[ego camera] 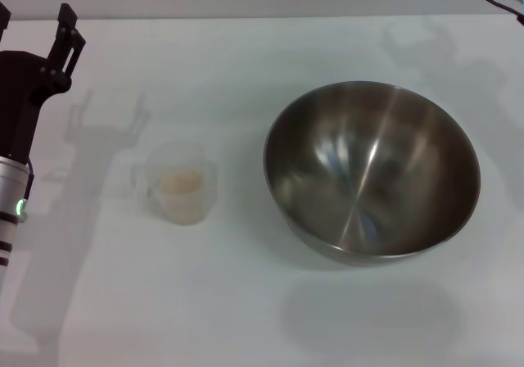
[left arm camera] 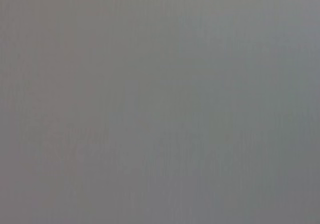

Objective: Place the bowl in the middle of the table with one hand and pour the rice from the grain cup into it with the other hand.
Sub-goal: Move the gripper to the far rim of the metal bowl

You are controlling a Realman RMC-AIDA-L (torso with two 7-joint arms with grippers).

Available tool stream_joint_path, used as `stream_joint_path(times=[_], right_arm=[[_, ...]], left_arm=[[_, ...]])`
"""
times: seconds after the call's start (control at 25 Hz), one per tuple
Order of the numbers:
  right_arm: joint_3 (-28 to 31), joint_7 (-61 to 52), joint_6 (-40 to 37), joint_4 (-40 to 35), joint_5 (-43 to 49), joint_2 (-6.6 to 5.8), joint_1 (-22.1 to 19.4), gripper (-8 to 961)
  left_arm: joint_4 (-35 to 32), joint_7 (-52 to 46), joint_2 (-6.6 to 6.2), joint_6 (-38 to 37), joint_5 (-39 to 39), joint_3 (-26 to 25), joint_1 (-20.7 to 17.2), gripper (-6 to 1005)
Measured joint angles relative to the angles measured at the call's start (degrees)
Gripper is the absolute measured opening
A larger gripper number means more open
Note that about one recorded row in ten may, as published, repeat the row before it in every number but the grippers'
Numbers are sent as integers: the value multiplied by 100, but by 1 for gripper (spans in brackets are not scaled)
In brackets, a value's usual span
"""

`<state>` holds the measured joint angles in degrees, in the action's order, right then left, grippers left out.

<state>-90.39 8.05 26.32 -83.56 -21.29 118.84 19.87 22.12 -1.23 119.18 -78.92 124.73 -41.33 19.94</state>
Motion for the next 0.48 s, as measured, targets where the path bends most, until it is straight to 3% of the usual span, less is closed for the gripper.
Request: stream_joint_path(times=[0.2, 0.24, 0.44, 0.48], right_arm=[[528, 389, 3007, -911, -80, -7, 538, 721], [737, 451, 3980, -1086, -85, -15, 806, 721], [1099, 663, 5548, -1152, -129, -8, 1275, 718], [1099, 663, 5548, -1152, -129, -8, 1275, 717]], left_arm=[[7, 0, -6, -35, -1, -10, -8, 829], [5, 0, -8, -66, -1, -9, -8, 828], [-40, 0, -17, -154, -3, -24, -8, 827], [-43, 0, -20, -156, -2, -28, -8, 827]])
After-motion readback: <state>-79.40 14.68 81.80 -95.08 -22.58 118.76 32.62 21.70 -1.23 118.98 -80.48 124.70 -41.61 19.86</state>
